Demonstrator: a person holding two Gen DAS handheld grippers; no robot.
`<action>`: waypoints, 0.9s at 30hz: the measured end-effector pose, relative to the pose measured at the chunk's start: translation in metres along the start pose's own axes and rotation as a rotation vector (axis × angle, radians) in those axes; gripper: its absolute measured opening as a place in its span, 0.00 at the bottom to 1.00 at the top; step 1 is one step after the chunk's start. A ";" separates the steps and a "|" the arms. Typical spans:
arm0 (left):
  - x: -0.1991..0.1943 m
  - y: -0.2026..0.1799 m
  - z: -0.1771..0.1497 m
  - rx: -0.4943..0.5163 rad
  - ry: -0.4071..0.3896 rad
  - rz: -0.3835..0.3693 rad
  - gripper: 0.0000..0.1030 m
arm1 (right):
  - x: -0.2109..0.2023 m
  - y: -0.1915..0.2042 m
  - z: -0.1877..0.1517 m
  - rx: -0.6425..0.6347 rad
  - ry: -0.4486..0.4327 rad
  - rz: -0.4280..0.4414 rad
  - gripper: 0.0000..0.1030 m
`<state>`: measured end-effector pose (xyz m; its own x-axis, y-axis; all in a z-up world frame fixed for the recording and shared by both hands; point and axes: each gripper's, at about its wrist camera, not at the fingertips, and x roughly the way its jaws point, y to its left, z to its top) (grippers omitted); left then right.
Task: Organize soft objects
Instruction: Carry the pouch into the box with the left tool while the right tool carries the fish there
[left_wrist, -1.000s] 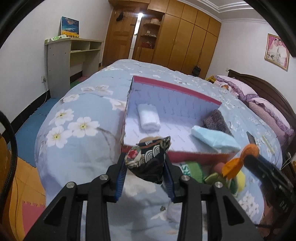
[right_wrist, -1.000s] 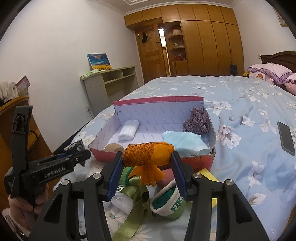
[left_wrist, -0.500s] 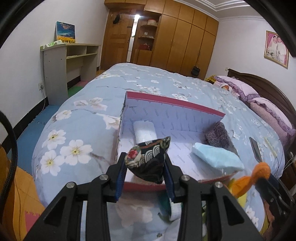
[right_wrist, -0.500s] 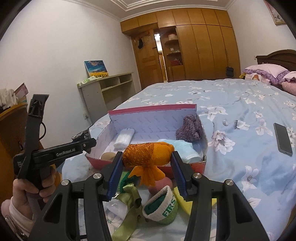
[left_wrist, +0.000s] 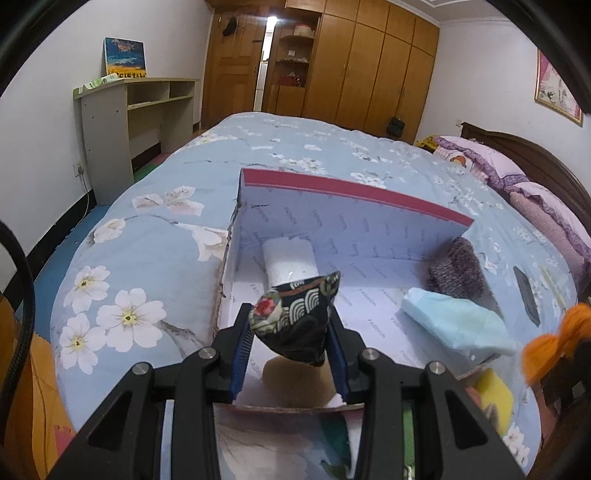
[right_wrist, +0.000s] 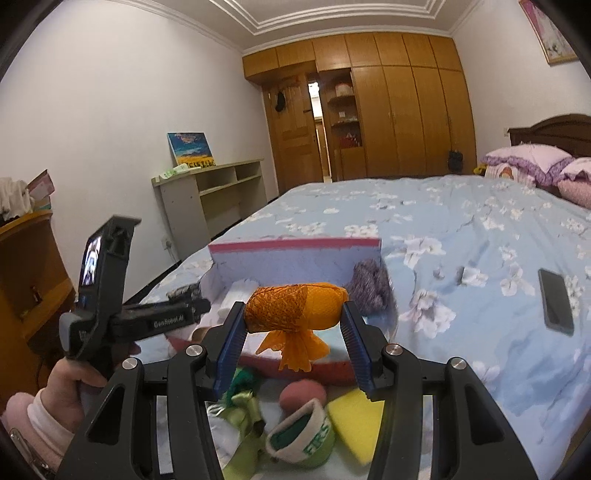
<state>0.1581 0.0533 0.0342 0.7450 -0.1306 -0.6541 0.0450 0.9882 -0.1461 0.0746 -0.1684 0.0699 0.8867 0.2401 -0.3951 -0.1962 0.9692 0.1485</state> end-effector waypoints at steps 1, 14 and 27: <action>0.002 0.000 0.000 0.000 0.003 0.004 0.38 | 0.001 -0.001 0.002 -0.005 -0.003 -0.006 0.51; 0.016 0.002 -0.006 0.009 0.035 0.016 0.44 | 0.035 -0.018 0.016 -0.020 0.026 -0.030 0.51; 0.002 0.007 -0.009 -0.014 0.013 0.029 0.50 | 0.063 -0.010 0.008 -0.069 0.089 -0.019 0.51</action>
<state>0.1534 0.0595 0.0253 0.7370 -0.1030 -0.6680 0.0140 0.9904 -0.1373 0.1361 -0.1636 0.0506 0.8503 0.2227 -0.4769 -0.2109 0.9743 0.0790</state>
